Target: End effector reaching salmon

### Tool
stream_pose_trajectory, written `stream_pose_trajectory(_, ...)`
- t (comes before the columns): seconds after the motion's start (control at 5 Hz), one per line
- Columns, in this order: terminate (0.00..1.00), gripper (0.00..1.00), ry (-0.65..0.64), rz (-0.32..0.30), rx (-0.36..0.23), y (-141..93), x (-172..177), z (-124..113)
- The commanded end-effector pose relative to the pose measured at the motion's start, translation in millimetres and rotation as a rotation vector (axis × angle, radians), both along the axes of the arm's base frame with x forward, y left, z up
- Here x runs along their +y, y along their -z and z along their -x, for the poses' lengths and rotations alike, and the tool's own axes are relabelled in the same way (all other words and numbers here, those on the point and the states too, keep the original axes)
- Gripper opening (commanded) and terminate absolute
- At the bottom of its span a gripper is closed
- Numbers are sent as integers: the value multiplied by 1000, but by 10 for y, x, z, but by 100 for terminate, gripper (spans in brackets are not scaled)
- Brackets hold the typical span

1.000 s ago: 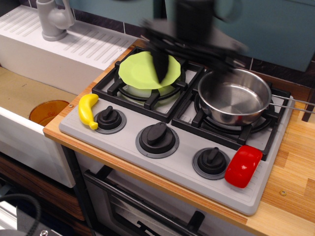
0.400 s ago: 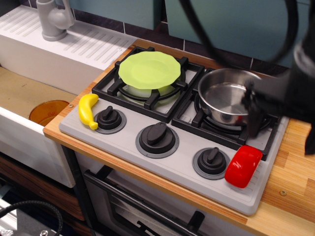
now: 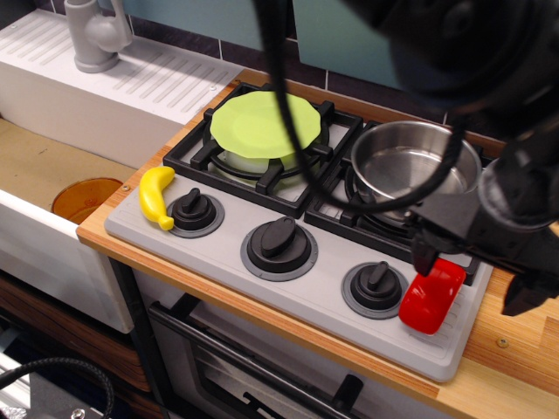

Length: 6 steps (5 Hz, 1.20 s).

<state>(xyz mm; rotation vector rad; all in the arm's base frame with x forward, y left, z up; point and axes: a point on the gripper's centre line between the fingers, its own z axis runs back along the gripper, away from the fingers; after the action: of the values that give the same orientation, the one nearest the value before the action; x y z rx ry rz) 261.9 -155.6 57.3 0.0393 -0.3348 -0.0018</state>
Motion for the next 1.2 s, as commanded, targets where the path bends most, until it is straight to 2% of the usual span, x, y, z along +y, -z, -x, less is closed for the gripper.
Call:
stream_pose_trajectory(0.0, 0, 100, 20, 15, -87, 52, 99, -38)
stream_pose_trajectory(0.4, 0, 100, 9, 31, -92, 240, 57, -96)
stream_pose_trajectory(0.8, 0, 100, 9, 34, -52, 233, 50, -97)
stream_pose_trajectory(1.0, 0, 100, 9, 34, -52, 233, 50, -97)
